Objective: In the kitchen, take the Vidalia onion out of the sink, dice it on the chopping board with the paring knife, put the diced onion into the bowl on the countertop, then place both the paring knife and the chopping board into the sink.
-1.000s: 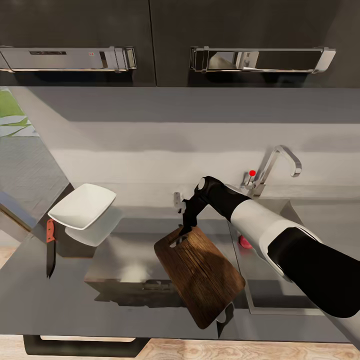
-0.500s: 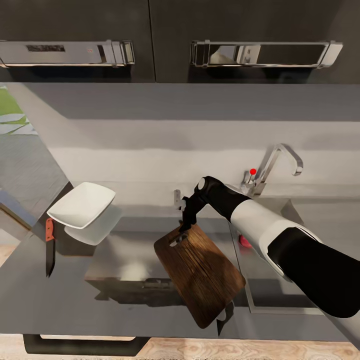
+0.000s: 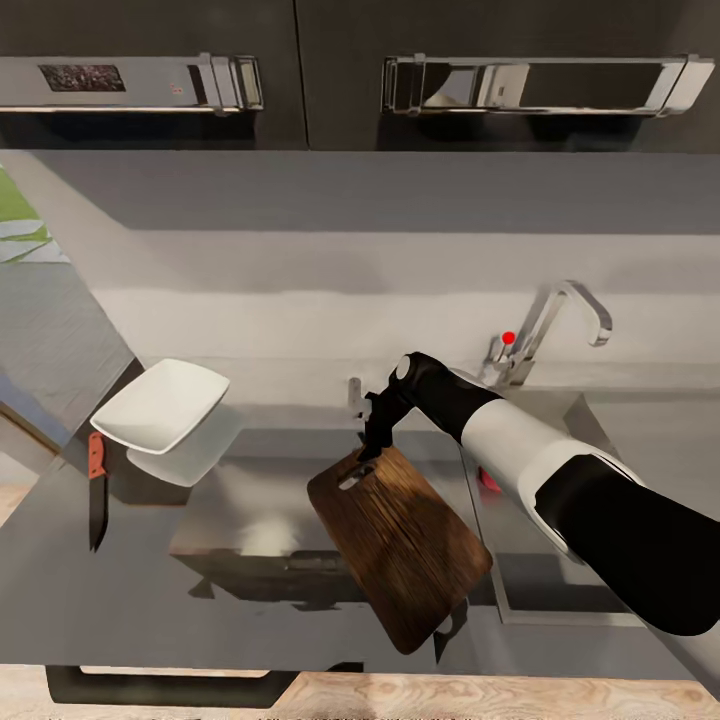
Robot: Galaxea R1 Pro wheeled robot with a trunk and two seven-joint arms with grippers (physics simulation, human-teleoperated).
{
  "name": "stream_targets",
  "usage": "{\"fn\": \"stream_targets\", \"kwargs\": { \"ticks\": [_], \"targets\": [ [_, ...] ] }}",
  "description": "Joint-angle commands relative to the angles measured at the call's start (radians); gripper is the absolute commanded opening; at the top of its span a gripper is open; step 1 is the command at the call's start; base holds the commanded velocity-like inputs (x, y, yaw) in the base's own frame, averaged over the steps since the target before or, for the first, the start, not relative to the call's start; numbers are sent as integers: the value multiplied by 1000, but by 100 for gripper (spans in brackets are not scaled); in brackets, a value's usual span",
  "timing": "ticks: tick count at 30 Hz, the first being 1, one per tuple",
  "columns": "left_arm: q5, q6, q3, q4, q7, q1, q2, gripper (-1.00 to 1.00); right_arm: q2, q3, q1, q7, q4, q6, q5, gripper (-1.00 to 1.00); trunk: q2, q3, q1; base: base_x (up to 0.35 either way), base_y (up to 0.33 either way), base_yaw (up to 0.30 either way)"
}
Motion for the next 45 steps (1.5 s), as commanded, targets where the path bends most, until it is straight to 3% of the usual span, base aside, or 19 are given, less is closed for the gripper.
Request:
{"fn": "stream_targets", "kwargs": {
  "ticks": [1, 10, 13, 18, 23, 45],
  "targets": [
    [6, -5, 0, 2, -1, -1, 0, 100, 0, 1, -1, -1, -2, 10, 1, 100, -1, -3, 0, 0, 0, 0],
    [6, -5, 0, 2, -1, -1, 0, 100, 1, 2, -1, -15, 0, 11, -2, 100, -1, -9, 0, 0, 0, 0],
    [6, -4, 0, 2, -1, -1, 0, 100, 15, 3, -1, -12, 0, 10, -2, 100, -1, -9, 0, 0, 0, 0],
    [6, -4, 0, 2, -1, -1, 0, 100, 21, 52, -1, -9, -1, 10, -3, 100, -1, -10, 0, 0, 0, 0],
    [6, -4, 0, 2, -2, -1, 0, 100, 21, 70, -1, -7, -2, 11, -3, 100, -1, -10, 0, 0, 0, 0],
    [6, -4, -1, 2, -2, -1, 0, 100, 21, 77, -1, -3, -2, 11, -5, 100, -1, -10, 0, 0, 0, 0]
  ]
}}
